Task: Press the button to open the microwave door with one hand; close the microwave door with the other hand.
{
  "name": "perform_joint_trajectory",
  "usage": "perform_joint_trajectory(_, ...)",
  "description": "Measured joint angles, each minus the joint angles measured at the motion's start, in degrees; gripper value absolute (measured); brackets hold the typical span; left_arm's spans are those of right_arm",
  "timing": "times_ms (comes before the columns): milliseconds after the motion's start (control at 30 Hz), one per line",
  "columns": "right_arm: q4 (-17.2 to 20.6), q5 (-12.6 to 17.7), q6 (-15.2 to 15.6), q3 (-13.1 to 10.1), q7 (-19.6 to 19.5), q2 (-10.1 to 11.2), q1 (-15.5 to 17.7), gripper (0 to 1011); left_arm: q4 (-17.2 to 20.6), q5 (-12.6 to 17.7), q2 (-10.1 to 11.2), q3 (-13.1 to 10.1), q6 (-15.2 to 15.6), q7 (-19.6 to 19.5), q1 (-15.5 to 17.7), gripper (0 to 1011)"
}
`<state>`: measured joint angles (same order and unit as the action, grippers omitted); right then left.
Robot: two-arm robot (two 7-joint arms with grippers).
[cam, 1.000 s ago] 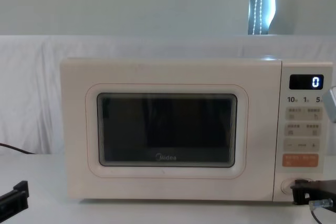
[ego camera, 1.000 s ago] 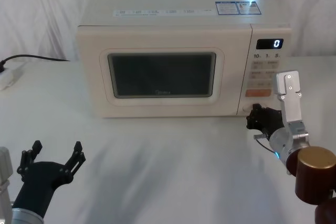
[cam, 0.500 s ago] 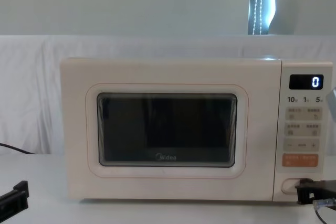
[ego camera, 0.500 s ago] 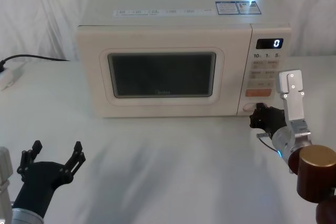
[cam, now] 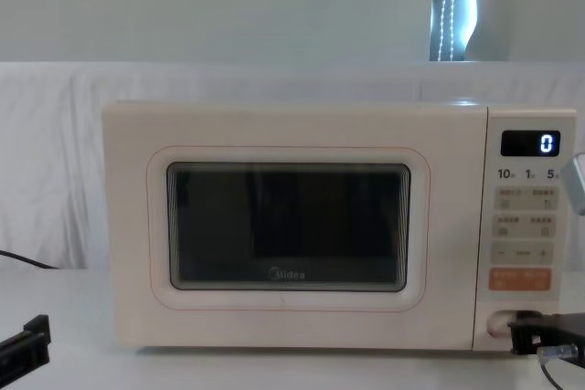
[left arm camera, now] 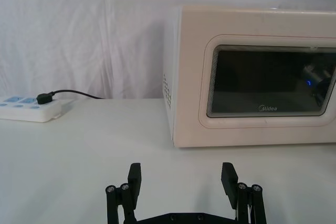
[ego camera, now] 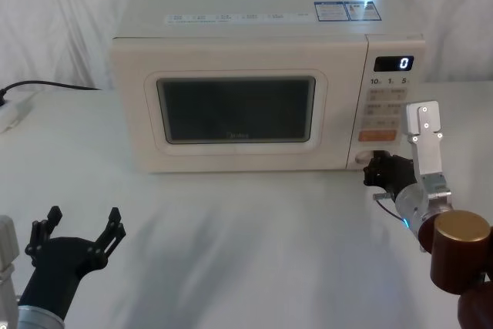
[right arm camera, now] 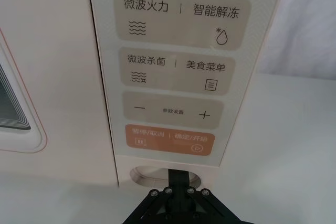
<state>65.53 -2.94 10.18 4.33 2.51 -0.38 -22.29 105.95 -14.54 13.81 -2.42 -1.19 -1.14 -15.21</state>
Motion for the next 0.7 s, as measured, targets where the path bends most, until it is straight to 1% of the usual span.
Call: perform_joint_trajectory(700,-2.52,-0.47,-0.89,0.06,-0.13,-0.43,-1.41,0,0.0,0.0,0.0,0.0,0.0,0.0,0.0,1001)
